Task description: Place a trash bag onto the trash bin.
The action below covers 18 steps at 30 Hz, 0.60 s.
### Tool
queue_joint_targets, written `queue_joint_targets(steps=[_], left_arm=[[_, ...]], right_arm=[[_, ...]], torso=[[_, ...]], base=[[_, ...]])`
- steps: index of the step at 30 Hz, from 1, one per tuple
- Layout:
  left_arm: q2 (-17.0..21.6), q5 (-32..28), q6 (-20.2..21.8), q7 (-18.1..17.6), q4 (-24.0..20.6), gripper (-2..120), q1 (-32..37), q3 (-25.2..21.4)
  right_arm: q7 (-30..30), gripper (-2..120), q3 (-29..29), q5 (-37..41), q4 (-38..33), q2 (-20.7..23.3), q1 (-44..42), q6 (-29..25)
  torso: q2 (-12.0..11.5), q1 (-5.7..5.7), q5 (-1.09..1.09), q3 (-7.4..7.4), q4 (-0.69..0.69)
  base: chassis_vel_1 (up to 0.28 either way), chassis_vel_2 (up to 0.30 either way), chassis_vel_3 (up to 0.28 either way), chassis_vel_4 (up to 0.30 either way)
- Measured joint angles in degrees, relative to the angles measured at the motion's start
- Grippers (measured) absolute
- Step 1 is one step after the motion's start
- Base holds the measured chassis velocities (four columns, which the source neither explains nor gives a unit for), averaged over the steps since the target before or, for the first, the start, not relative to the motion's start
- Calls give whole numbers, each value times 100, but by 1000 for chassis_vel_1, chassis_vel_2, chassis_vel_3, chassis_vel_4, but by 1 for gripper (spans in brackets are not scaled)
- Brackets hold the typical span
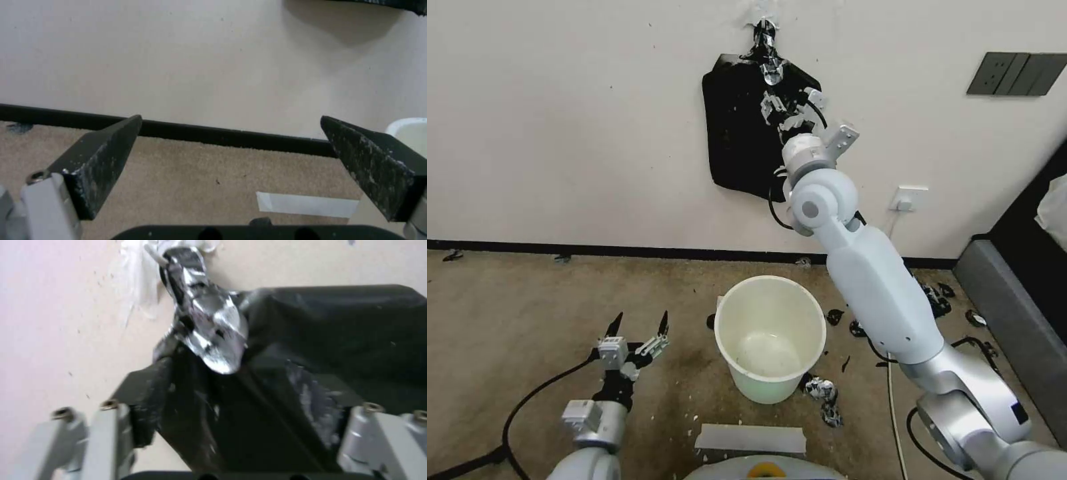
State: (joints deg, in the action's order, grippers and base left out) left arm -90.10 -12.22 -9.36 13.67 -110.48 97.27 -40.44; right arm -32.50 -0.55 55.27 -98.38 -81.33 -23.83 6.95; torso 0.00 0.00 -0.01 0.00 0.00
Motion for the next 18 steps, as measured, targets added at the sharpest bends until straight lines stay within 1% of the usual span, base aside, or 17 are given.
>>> queue_joint_targets(steps=[1,4,7,14,15,18], left_arm=[[0,0,0,0,0,100,0,0],[-1,3,0,0,9,100,22,-22],[9,-1,-2,-1,24,100,21,-46],[1,-12,-4,-3,45,100,16,-44],[-2,-12,-4,-3,52,100,16,-38],[-1,-12,-5,-3,70,100,10,-35]], right_arm=[[0,73,0,0,0,0,0,0],[32,87,-43,73,113,-85,162,-44],[49,89,-47,111,188,-107,253,-64],[73,86,-74,239,376,-180,389,-132],[80,84,-80,247,401,-197,404,-140],[118,72,-101,254,505,-251,466,-172]], torso=[[0,0,0,0,0],[0,0,0,0,0],[0,0,0,0,0],[0,0,1,0,0],[0,0,1,0,0],[0,0,1,0,0]], base=[[0,0,0,0],[0,0,0,0],[0,0,0,0],[0,0,0,0],[0,0,0,0],[0,0,0,0]])
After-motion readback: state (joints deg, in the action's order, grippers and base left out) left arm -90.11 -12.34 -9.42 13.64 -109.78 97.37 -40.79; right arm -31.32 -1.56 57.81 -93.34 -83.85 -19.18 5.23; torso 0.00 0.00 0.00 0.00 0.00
